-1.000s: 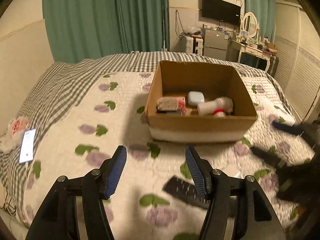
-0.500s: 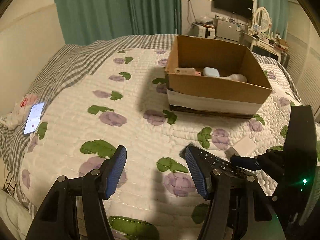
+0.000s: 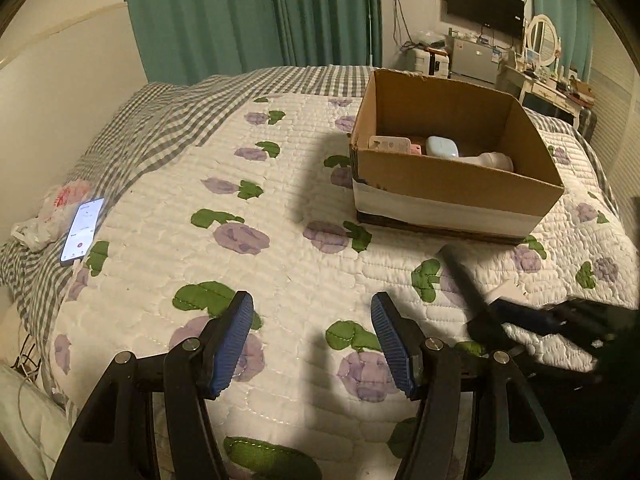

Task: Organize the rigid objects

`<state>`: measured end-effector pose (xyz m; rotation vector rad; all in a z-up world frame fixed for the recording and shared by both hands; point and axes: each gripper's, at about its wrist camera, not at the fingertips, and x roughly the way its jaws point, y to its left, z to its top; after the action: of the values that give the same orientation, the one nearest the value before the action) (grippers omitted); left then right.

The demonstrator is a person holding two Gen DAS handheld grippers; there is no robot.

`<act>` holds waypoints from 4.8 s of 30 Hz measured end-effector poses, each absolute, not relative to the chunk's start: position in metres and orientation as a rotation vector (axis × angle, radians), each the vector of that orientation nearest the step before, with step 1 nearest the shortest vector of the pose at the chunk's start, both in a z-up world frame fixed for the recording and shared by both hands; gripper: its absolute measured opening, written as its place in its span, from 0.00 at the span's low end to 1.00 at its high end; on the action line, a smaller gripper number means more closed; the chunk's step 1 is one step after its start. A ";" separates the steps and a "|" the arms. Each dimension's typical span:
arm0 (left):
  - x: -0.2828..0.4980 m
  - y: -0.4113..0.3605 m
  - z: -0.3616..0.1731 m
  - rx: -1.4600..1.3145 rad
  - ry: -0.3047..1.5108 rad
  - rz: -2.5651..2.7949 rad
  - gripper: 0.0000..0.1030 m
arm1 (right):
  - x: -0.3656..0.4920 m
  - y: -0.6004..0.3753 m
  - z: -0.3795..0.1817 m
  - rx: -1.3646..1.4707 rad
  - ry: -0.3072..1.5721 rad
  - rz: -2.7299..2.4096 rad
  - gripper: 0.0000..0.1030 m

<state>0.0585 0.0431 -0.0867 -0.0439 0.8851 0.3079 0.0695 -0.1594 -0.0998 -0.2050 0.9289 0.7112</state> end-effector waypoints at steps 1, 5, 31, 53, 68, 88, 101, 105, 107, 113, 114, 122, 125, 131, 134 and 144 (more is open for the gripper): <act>0.060 0.042 -0.087 -0.044 0.887 0.306 0.62 | 0.071 -0.165 -0.095 -0.193 0.924 0.702 0.20; 0.069 0.025 -0.090 -0.039 0.906 0.278 0.62 | 0.076 -0.191 -0.079 -0.145 0.909 0.667 0.19; 0.132 -0.094 -0.154 -0.018 1.029 -0.015 0.63 | 0.132 -0.298 -0.054 -0.027 0.921 0.458 0.19; 0.083 -0.063 -0.096 -0.050 0.823 0.048 0.64 | 0.114 -0.277 -0.034 -0.055 0.831 0.421 0.18; 0.094 0.002 -0.019 -0.140 0.661 0.179 0.64 | 0.095 -0.233 0.028 -0.123 0.731 0.463 0.18; 0.228 0.023 -0.034 -0.056 0.663 0.107 0.64 | 0.188 -0.187 0.019 -0.134 0.757 0.520 0.18; 0.232 0.031 -0.040 -0.060 0.652 0.098 0.66 | 0.205 -0.183 -0.006 -0.115 0.790 0.539 0.18; 0.229 0.031 -0.037 -0.046 0.652 0.088 0.66 | 0.209 -0.175 -0.014 -0.153 0.830 0.540 0.18; 0.227 0.031 -0.037 -0.030 0.646 0.100 0.66 | 0.213 -0.170 -0.017 -0.161 0.834 0.542 0.18; 0.223 0.038 -0.041 -0.032 0.653 0.109 0.66 | 0.244 -0.156 -0.021 -0.151 0.820 0.510 0.18; 0.223 0.041 -0.042 -0.040 0.656 0.111 0.66 | 0.249 -0.154 -0.020 -0.141 0.817 0.507 0.18; 0.220 0.049 -0.043 -0.064 0.666 0.125 0.66 | 0.269 -0.153 0.000 -0.097 0.730 0.457 0.22; 0.217 0.046 -0.041 -0.061 0.658 0.116 0.66 | 0.258 -0.158 0.006 -0.103 0.697 0.445 0.24; 0.213 0.040 -0.039 -0.045 0.650 0.097 0.66 | 0.231 -0.171 0.011 -0.089 0.659 0.431 0.31; 0.208 0.036 -0.033 -0.030 0.618 0.087 0.66 | 0.214 -0.181 0.016 -0.077 0.629 0.414 0.31; 0.172 0.026 -0.012 0.006 0.487 0.079 0.67 | 0.158 -0.208 0.027 -0.047 0.531 0.354 0.60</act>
<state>0.1718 0.0259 -0.0123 0.0059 0.4869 0.0789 0.1577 -0.2080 0.0274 -0.0474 0.5310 0.3542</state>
